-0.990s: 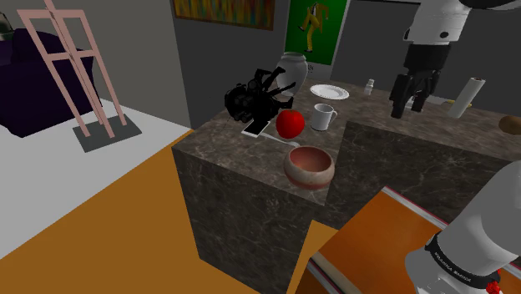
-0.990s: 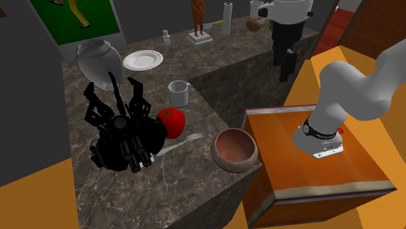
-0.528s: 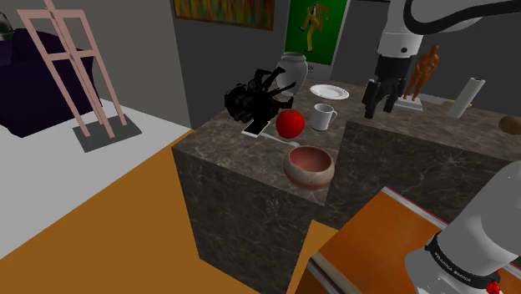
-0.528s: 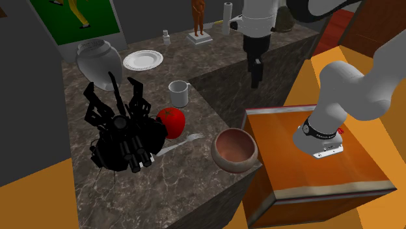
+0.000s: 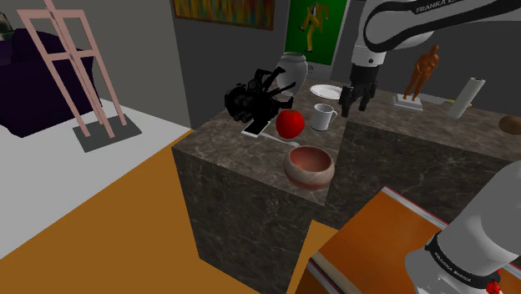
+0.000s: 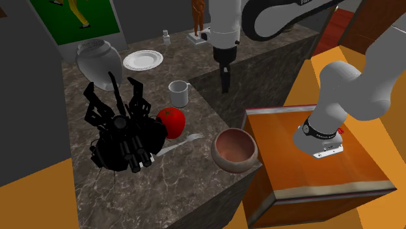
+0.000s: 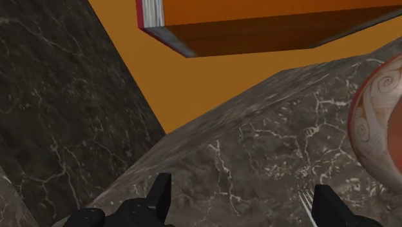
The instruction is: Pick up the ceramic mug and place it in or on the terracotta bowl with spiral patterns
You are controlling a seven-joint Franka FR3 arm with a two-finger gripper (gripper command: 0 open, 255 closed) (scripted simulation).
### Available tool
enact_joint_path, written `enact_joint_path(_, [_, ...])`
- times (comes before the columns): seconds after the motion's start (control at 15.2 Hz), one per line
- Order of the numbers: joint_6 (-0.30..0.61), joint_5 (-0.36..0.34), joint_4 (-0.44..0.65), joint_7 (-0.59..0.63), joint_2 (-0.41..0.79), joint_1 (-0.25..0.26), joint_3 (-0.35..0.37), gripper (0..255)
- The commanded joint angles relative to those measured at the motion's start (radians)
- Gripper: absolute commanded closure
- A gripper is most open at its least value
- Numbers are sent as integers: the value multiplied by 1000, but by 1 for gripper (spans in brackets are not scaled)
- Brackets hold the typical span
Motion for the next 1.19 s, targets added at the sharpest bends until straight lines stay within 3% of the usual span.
enact_joint_path(0.0, [44, 2, 41, -18, 72, 0, -11, 0])
enact_joint_path(0.46, [153, 33, 225, -83, 330, -8, -38, 0])
enact_joint_path(0.92, [199, 81, 474, -145, 592, -36, -43, 0])
enact_joint_path(1.12, [223, 85, 471, -148, 612, -39, -41, 0])
